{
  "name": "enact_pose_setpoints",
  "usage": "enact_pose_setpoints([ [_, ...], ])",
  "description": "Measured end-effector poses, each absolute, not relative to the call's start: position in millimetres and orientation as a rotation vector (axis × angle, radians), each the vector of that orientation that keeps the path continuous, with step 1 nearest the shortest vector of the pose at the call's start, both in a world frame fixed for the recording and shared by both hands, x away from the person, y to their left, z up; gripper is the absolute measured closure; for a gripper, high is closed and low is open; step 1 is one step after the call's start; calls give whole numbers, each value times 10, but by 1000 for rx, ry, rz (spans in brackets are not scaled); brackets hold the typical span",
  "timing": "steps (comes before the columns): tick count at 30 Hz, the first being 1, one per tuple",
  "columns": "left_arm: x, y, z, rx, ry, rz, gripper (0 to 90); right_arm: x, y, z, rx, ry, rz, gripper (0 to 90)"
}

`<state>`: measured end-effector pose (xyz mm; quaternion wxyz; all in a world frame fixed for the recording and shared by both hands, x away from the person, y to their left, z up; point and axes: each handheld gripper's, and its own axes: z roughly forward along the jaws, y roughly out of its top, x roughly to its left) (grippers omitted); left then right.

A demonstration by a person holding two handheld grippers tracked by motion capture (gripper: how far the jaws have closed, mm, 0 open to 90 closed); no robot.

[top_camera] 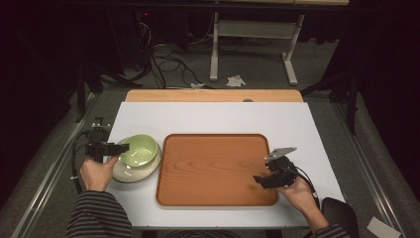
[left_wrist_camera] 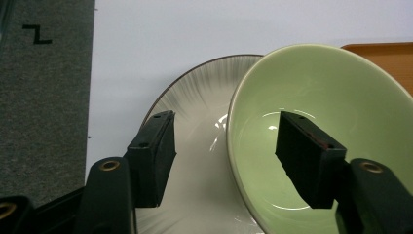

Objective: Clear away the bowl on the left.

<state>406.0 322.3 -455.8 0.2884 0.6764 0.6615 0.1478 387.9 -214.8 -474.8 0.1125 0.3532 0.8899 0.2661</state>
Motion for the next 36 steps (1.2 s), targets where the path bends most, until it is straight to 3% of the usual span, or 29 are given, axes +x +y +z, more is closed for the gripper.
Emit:
enact_pose_setpoints([
  [19, 4210, 3152, -4731, 1838, 1817, 265, 652, 3879, -2135, -4758, 1033, 2616, 772, 335],
  [36, 4255, 3165, -4794, 1840, 1857, 222, 781, 3885, -2129, -4766, 1026, 2623, 766, 335],
])
